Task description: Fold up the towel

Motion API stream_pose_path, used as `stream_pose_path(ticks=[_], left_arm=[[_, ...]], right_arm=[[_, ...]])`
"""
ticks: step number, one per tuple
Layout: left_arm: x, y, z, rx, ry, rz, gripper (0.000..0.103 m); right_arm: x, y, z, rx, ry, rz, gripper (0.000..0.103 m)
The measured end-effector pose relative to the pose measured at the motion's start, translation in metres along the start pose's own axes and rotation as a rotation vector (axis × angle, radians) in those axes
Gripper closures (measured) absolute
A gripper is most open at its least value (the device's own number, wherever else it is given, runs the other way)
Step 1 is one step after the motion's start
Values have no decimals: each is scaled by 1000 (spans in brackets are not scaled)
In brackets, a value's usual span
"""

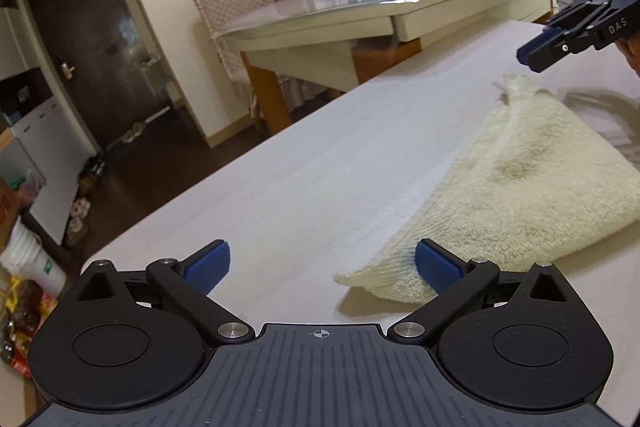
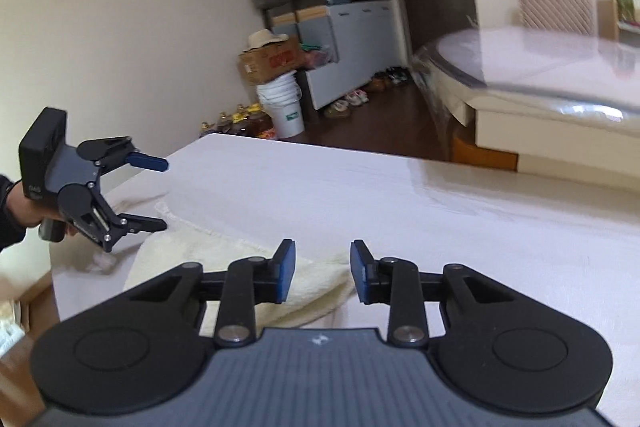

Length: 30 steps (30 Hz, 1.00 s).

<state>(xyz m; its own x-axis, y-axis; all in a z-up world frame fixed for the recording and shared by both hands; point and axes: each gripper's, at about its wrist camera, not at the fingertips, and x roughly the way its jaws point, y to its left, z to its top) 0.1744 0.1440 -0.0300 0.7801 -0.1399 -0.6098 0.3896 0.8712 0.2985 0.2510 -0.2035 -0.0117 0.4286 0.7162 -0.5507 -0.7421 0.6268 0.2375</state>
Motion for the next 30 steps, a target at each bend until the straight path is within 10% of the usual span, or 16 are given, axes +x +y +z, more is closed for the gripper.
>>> stream_pose_path(ticks=[4,6,13,19,30], left_arm=[[4,6,-1,-20,-12,-7,0],[3,6,-2,-26,-17,-5,0],[-6,15,-6,-91,-61,53,0],[1,15,-6,-89,-44,53,0],[-8,22,-6,-171,-29,100,1]], right_arm=[[9,-13,-6,141,26,47,73],[9,-17,-6,194,9,69,94],[-8,-15,3,196,-165,116,94],[15,-26,-10,216,-13,56,92],[-1,17,-15,45,-62,32,79]])
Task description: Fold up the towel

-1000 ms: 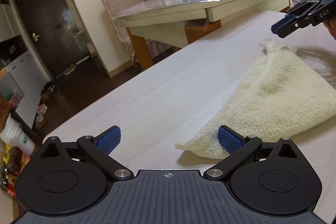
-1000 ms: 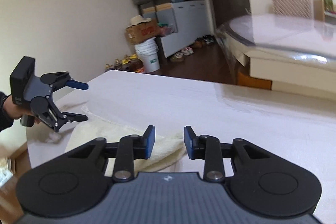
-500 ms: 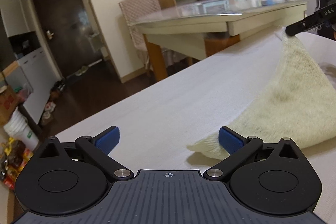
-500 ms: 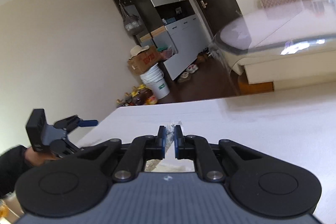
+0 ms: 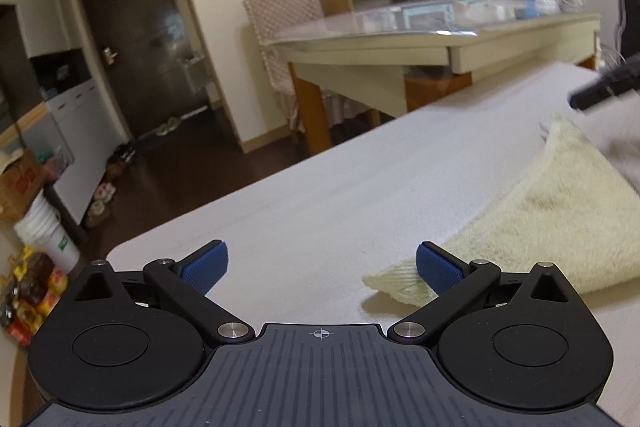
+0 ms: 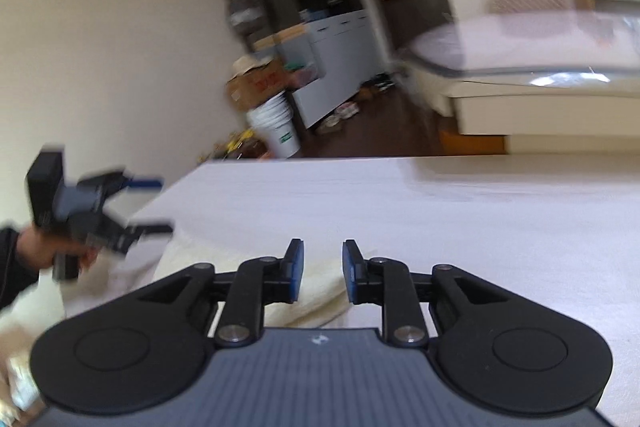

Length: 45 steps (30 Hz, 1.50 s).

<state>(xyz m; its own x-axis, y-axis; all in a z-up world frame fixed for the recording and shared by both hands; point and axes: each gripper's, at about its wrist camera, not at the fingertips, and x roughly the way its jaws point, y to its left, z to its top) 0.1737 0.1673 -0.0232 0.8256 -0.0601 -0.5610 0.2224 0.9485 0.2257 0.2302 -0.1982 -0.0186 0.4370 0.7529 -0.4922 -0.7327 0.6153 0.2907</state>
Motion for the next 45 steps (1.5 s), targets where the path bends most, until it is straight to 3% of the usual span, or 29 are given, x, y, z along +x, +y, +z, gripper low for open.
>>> stream_pose_path(ticks=[7,12,14,16,19,23,31,37,45], left_arm=[[8,2,-12,-21,46,48,0],[10,10,-11,-98,76,43,0],[5,9,-8,-139,109,84,1],[-5,8,-6,-198,141,110,0],[-26,-2,-10,-260,165,104,0],[-54,-32,-20,-259,174,106,0],[-85,-92,-28,-235,186,125,0],[-99,-109,-25,-287,179,157,0],[-113,-129,-19,-321,176,171,0]], right_arm=[[21,24,-8,-147,110,-51,79],[20,29,-5,-148,117,-63,79],[13,33,-3,-154,112,-73,73],[5,38,-4,-152,123,-92,59],[-9,47,-12,-150,133,-103,57],[-30,59,-27,-131,140,-123,47],[-65,81,-52,-74,135,-131,11],[-84,93,-53,-70,101,-143,0],[-97,104,-52,-77,85,-167,0]])
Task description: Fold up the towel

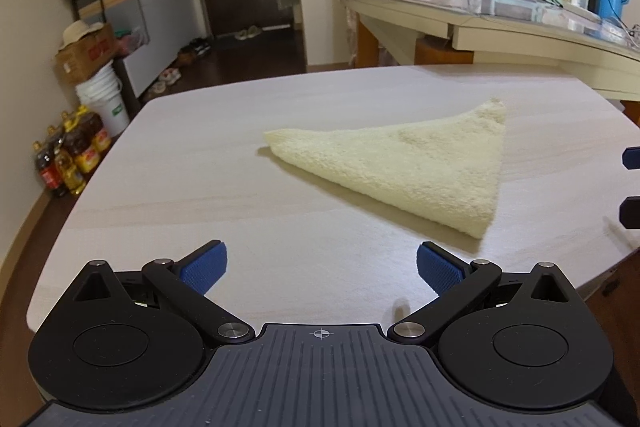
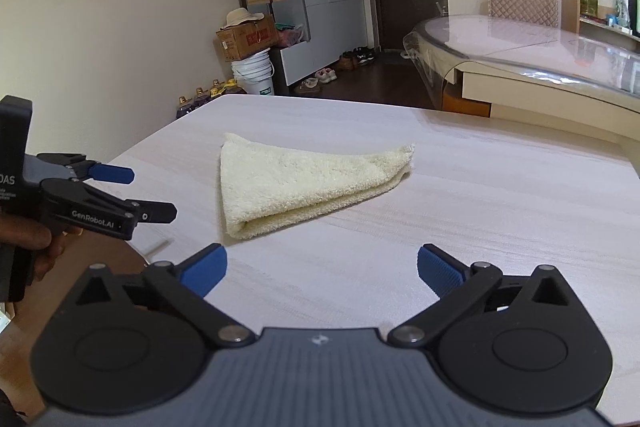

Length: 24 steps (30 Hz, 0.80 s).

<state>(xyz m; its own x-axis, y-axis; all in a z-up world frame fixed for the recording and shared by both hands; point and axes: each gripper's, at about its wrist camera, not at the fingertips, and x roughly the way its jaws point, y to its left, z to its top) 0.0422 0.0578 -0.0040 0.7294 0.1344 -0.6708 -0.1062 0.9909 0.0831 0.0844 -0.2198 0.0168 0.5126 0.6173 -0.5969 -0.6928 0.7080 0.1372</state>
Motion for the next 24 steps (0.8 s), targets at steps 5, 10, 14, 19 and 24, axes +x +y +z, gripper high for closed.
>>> stream_pose_path(ticks=[5,10,14,19,24], left_arm=[[-7,-8,-2,-8,-6,-4,0],[-9,-12,-3,-43,-32,4,0],[-7,-14,-2,-50,-25,29,0],[-4,-13,-3,-73,-11,19,0],[-5,-14,-2,-60,-13,13,0]], right_arm=[[-4,4,-3,-1,-6,5,0],[0,1,-6,12,7,-6,0],[2,1,-8,17,13,-6,0],[2,3,-8,11,15,-15,0],[2,5,-5,6,23,-32,0]])
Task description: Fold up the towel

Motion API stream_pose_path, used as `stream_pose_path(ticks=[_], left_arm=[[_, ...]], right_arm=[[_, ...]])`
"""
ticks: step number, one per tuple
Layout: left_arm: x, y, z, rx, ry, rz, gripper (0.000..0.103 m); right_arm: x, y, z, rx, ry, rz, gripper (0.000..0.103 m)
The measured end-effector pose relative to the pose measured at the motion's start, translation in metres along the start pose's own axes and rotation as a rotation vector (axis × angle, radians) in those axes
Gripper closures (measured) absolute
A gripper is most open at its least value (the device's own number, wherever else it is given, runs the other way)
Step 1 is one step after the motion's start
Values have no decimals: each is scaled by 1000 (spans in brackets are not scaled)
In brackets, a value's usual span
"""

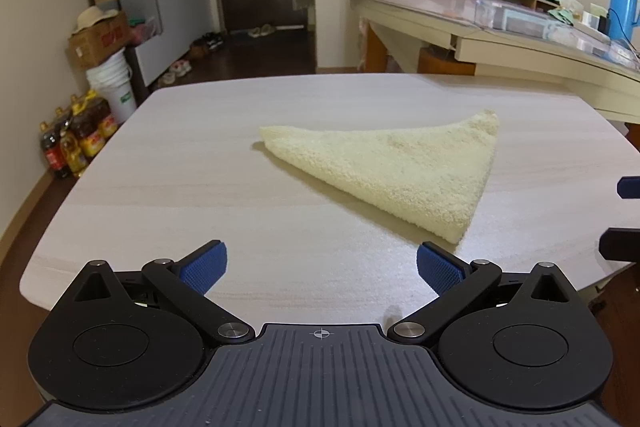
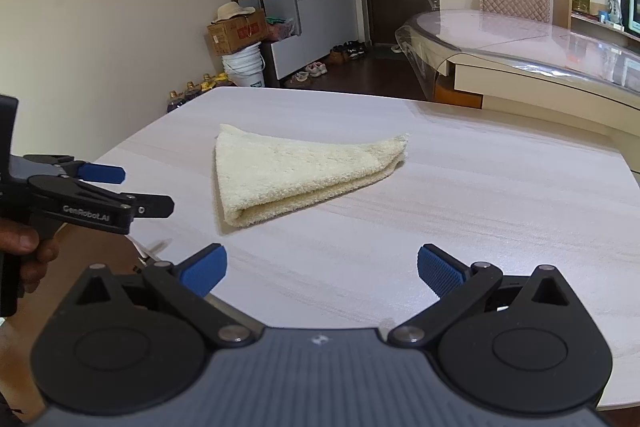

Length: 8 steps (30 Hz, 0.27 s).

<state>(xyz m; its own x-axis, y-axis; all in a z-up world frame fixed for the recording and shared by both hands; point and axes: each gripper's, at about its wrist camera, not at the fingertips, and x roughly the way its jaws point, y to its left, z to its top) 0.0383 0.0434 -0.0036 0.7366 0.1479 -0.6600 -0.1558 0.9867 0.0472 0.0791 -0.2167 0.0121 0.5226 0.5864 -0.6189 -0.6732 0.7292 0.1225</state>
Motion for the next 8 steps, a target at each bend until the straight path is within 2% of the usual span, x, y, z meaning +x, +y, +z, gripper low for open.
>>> stream_pose_path(ticks=[8], left_arm=[[-6,-3,-1,29,-46,10,0]], right_arm=[[2,2,1,-7,1,3,0]])
